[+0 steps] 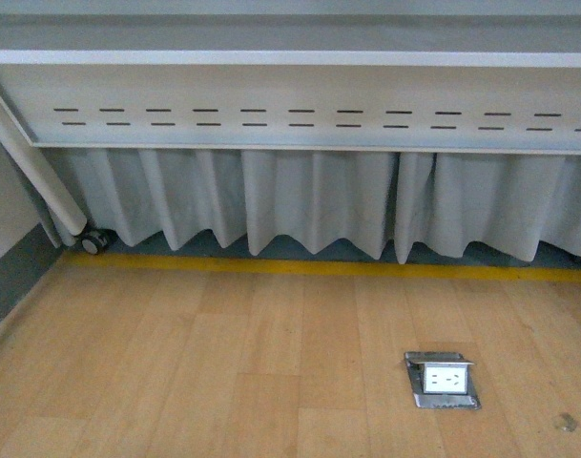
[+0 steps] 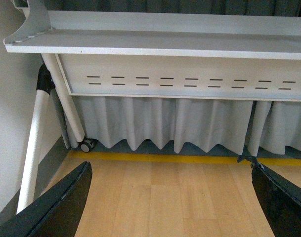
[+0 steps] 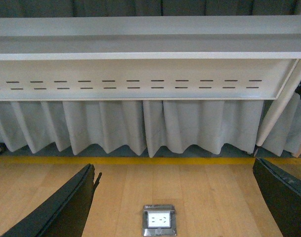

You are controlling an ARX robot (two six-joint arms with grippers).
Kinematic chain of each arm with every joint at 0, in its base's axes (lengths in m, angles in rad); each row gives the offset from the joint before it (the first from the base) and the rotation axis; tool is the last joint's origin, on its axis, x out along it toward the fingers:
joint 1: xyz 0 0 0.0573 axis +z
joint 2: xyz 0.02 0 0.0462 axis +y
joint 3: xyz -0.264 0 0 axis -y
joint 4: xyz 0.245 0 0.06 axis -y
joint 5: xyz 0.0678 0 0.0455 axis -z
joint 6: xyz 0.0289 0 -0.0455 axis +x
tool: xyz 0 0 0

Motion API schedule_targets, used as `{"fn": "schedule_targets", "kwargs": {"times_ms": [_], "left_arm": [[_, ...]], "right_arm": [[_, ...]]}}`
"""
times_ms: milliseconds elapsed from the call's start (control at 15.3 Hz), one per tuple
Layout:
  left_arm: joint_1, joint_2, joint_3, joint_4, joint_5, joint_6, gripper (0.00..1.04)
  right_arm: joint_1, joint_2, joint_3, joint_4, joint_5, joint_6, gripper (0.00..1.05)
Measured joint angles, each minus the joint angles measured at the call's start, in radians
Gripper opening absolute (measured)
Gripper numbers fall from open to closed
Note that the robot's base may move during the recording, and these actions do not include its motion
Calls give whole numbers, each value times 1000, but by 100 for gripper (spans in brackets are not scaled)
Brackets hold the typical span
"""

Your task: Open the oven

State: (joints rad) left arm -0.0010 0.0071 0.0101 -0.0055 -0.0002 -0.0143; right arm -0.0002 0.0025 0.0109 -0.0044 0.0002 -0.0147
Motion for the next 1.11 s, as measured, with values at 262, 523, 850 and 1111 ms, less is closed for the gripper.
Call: {"fn": "schedule_targets", "kwargs": {"times_ms": [262, 523, 850, 1111], "left_arm": [[0, 0, 0, 0, 0, 0, 98], [0, 0, 0, 1, 0, 0, 98], [0, 0, 0, 1, 0, 0, 98], [0, 0, 0, 1, 0, 0, 98]], "right_arm": [[0, 0, 0, 0, 0, 0, 98], [0, 0, 0, 0, 0, 0, 98], [0, 0, 0, 0, 0, 0, 98], [0, 0, 0, 0, 0, 0, 98]]}}
